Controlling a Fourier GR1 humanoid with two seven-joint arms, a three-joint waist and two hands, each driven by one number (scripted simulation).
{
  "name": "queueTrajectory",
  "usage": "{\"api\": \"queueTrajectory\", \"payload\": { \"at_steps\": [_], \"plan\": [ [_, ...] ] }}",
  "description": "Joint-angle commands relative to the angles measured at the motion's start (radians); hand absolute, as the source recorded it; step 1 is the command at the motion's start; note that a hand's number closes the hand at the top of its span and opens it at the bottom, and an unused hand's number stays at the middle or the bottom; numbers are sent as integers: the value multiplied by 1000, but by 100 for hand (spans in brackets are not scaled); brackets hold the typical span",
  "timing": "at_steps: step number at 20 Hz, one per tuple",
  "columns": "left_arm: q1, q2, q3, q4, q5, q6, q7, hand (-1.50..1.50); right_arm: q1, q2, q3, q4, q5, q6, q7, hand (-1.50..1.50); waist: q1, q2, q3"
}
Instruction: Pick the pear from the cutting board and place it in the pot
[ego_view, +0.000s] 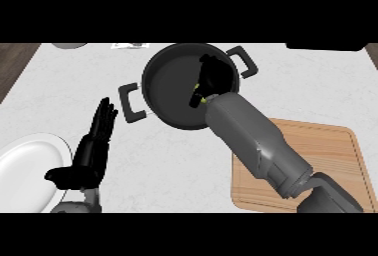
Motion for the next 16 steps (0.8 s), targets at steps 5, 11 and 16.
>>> {"api": "queueTrajectory", "payload": {
  "at_steps": [5,11,16],
  "plan": [
    [-19,7,17,-2,3,4,16,0,90,0,-162,-183,-136,-407,-257,-150,-11,1,3],
    [-1,-2,8,-2,-3,3,-1,0,130,-13,-329,-209,-280,-444,-460,-150,-27,-4,1],
    [48,23,28,-58,25,-24,33,0,215,-17,-440,-164,-354,-435,-697,-150,-28,-8,1]
  ]
}}
